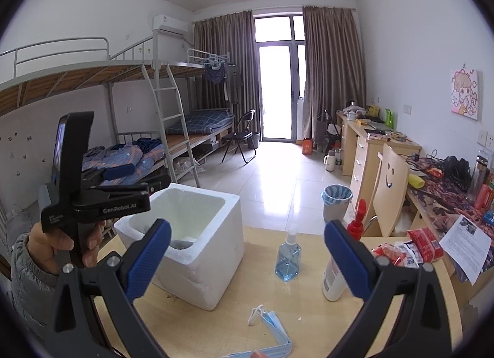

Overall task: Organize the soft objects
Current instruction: 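Move both tools back toward the blue mask and white strip on the table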

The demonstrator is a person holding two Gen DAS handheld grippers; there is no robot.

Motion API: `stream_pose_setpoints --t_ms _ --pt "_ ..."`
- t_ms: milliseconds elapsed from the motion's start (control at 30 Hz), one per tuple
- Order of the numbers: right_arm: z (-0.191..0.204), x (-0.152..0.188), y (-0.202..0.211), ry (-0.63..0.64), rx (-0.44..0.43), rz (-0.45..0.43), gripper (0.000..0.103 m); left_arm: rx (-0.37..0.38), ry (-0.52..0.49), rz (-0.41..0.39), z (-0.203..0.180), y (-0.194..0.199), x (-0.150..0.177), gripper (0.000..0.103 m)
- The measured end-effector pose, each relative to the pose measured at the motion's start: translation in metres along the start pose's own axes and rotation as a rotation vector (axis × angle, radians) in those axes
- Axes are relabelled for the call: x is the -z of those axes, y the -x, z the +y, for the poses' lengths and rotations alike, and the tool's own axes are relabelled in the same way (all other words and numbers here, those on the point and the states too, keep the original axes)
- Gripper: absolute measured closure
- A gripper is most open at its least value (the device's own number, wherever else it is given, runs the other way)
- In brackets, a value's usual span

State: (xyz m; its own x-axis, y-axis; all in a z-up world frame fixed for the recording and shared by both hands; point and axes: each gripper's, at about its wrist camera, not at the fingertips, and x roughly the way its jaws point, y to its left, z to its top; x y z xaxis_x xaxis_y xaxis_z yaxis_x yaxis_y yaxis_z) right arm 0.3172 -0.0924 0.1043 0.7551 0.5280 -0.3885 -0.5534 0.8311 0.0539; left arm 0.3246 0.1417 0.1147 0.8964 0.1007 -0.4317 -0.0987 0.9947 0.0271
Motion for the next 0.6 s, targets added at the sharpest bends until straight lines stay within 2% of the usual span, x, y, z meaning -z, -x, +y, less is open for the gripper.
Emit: stream_pose_setpoints --t_ms 67,267,600 --pt "-0.001 0.002 0.000 -0.003 -0.001 0.003 0.002 0.022 0.020 0.013 0.002 0.002 0.001 0.013" --pt "0.000 0.004 0.006 -0.009 -0.009 0.002 0.002 0.004 0.025 -0.003 0.003 0.015 0.002 0.013" --pt "0.010 0.004 0.030 0.007 -0.003 -0.016 0.002 0.022 0.042 -0.058 0.000 0.069 0.005 0.006"
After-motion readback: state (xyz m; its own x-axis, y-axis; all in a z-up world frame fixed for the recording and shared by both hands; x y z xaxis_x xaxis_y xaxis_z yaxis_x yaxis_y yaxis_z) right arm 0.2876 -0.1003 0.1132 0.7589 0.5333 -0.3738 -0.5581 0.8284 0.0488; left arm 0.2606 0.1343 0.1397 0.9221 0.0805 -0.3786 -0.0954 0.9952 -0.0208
